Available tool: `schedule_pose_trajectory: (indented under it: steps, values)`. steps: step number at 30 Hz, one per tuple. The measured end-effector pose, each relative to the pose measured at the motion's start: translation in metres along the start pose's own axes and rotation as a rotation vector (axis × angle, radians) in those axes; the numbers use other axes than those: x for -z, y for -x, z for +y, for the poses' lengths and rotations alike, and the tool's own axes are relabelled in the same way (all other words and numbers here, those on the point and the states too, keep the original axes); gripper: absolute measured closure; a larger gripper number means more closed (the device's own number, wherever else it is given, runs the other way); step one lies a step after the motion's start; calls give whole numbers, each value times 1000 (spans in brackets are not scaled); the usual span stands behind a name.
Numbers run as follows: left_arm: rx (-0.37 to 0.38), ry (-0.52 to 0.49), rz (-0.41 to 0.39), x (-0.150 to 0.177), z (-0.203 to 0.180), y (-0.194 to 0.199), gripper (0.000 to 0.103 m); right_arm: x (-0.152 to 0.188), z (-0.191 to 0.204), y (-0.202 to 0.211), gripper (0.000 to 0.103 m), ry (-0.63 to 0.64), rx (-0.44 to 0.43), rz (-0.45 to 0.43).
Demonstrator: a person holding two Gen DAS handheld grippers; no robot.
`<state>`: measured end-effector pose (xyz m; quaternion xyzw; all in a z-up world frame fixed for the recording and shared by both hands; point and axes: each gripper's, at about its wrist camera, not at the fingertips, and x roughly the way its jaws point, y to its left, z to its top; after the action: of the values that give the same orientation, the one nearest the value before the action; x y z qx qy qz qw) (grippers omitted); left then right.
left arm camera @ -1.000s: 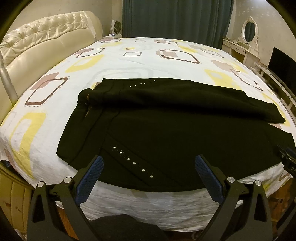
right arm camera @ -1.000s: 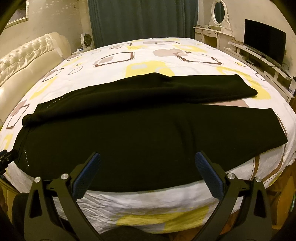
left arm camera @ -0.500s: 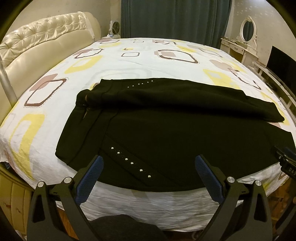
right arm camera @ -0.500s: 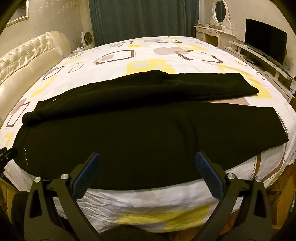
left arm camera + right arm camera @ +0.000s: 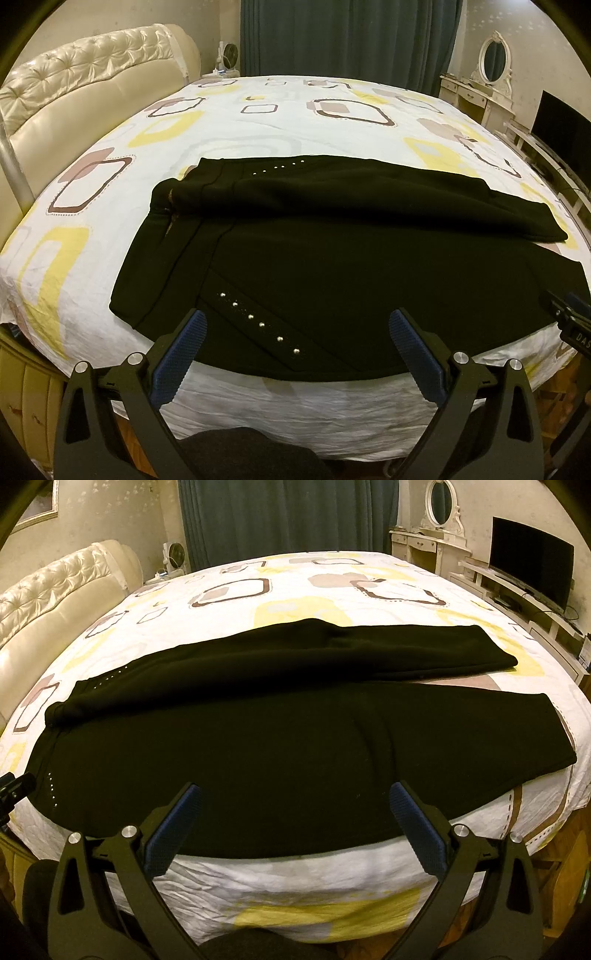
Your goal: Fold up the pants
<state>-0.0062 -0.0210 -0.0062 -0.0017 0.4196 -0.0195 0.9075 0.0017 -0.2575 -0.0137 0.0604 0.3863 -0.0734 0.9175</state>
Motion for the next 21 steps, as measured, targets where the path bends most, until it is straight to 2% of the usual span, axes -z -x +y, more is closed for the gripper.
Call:
schedule_pose_trajectory:
  steps: [21]
  values:
    - [19,11,-8,-4,-2,6,4,1,2,-1,2,1,-9,4]
